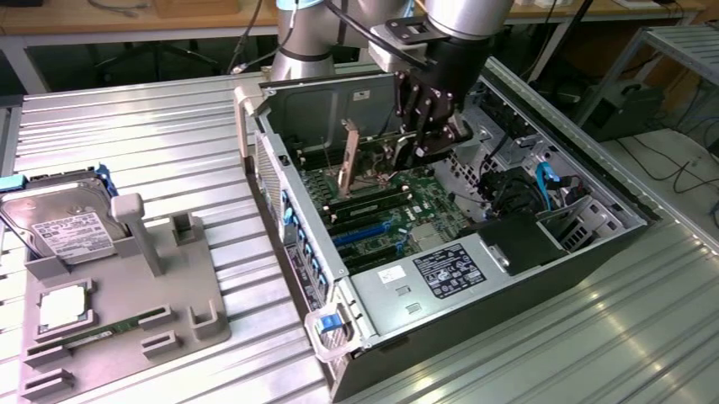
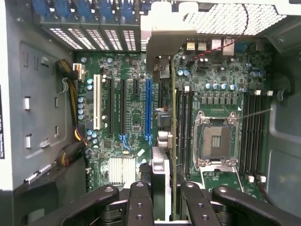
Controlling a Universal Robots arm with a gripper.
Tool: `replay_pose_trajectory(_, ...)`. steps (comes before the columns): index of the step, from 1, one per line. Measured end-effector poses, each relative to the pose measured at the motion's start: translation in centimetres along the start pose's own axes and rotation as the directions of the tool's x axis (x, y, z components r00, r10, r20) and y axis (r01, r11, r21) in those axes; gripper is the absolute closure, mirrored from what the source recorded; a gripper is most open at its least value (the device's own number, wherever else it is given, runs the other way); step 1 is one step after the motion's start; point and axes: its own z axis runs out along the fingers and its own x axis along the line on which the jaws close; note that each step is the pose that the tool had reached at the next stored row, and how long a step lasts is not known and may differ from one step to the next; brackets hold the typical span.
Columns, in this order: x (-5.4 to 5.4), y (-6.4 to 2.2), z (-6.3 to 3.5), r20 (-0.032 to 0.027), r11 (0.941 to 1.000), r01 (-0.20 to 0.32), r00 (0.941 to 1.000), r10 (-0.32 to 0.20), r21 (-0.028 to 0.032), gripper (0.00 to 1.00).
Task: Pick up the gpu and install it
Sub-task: 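Insert the gpu into the slot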
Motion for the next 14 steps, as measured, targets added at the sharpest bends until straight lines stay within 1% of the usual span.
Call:
replay_pose_trajectory(3, 0.0, 0.05, 0.29, 0.0000, 0.9992, -0.040, 0.9992, 0.040, 0.0010, 0.72)
replay_pose_trajectory(9, 0.0, 0.77, 0.82, 0.0000, 0.9992, -0.041, 0.9992, 0.041, 0.0011, 0.72)
replay_pose_trajectory(11, 0.0, 0.89, 1.02, 0.0020, 0.9992, -0.041, 0.9992, 0.041, 0.0011, 0.72)
replay_pose_trajectory(12, 0.0, 0.99, 1.15, 0.0020, 0.9992, -0.041, 0.9992, 0.041, 0.0010, 0.72)
replay_pose_trajectory(13, 0.0, 1.46, 1.49, 0.0021, 0.9992, -0.040, 0.9992, 0.040, 0.0010, 0.72)
replay_pose_trajectory(14, 0.0, 1.61, 1.67, 0.0022, 0.9992, -0.040, 0.9992, 0.040, 0.0010, 0.72)
